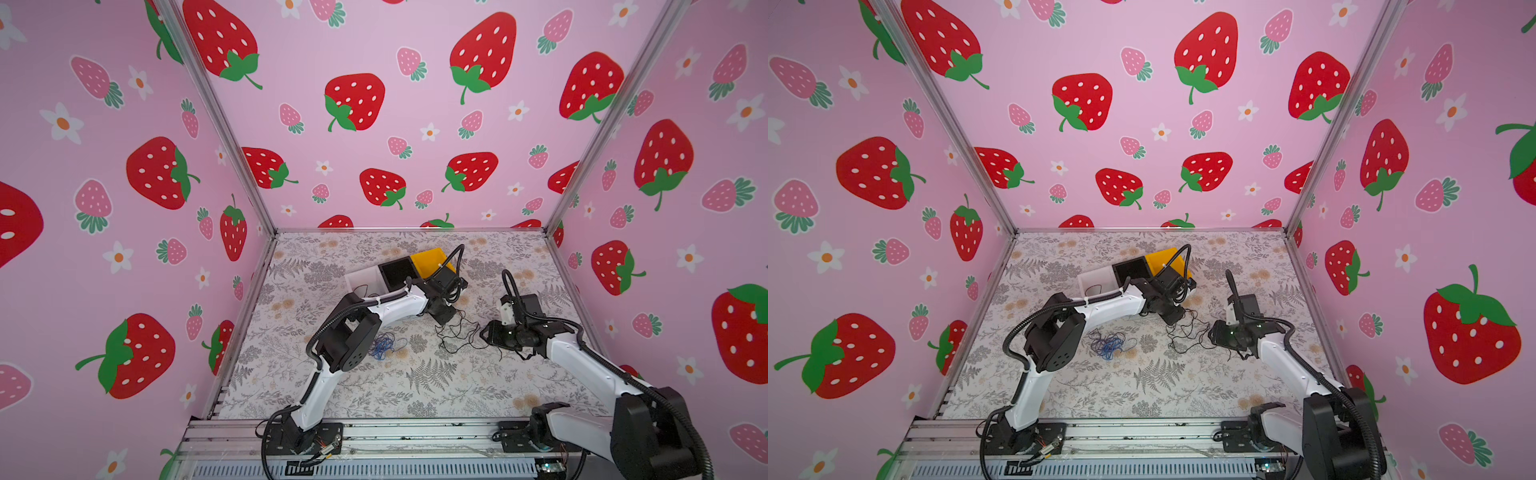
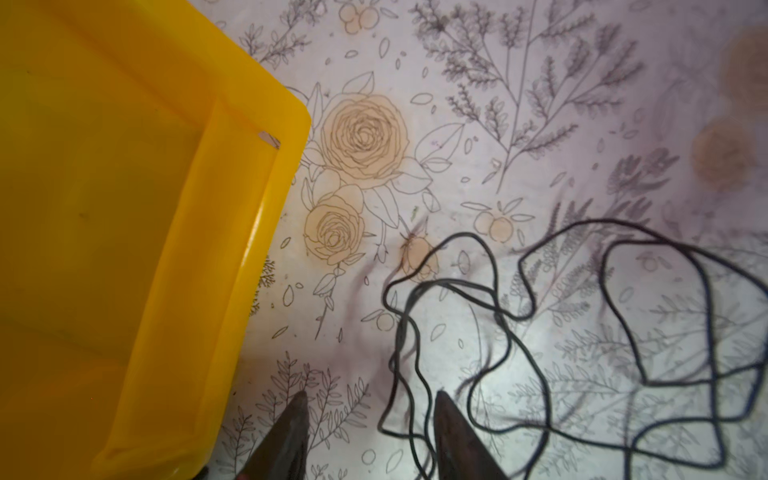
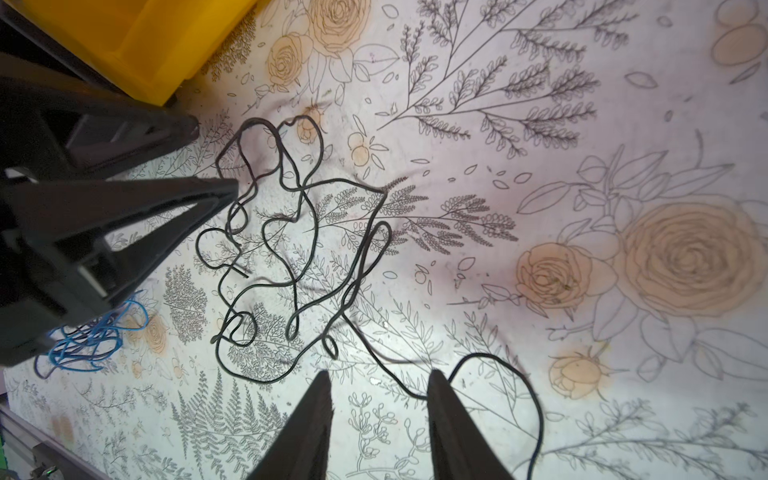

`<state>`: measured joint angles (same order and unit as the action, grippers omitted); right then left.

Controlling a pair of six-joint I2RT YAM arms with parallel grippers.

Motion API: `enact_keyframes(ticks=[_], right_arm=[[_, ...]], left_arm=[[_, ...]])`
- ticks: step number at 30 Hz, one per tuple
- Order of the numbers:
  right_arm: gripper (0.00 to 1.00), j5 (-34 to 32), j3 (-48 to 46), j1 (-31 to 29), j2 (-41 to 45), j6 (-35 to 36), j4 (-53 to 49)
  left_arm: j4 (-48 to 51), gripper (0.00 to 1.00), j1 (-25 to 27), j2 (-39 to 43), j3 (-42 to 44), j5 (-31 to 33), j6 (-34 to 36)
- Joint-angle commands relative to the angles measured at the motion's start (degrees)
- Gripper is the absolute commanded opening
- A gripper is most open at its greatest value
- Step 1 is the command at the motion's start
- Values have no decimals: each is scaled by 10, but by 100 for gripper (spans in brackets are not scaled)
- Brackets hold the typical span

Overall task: Untangle the cables
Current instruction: 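Withdraw both grippers from the white bin toward the remaining black cable tangle, then grasp a black cable strand with the right gripper while the left gripper lowers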

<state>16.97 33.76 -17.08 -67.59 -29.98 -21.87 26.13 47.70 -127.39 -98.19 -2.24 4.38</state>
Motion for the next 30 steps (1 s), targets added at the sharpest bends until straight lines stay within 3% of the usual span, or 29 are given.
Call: enact_keyframes(ticks=[1, 3, 10, 14, 22, 30], right_arm=[[40, 12, -18, 3, -6, -6, -3], [40, 11, -26, 3, -8, -8, 6], [39, -2, -31, 3, -38, 3, 17], [38, -3, -37, 3, -46, 4, 24], [34, -10, -43, 3, -43, -8, 46], [36, -31, -39, 3, -36, -11, 56]], left_arm=[[32, 42, -3, -20, -45, 4, 8], [29, 40, -4, -23, -46, 0, 14], [31, 19, -4, -22, -47, -18, 26], [30, 0, -3, -9, -50, -13, 28], [-15, 0, -3, 112, 2, 32, 44], [-15, 0, -3, 246, 40, 62, 55]])
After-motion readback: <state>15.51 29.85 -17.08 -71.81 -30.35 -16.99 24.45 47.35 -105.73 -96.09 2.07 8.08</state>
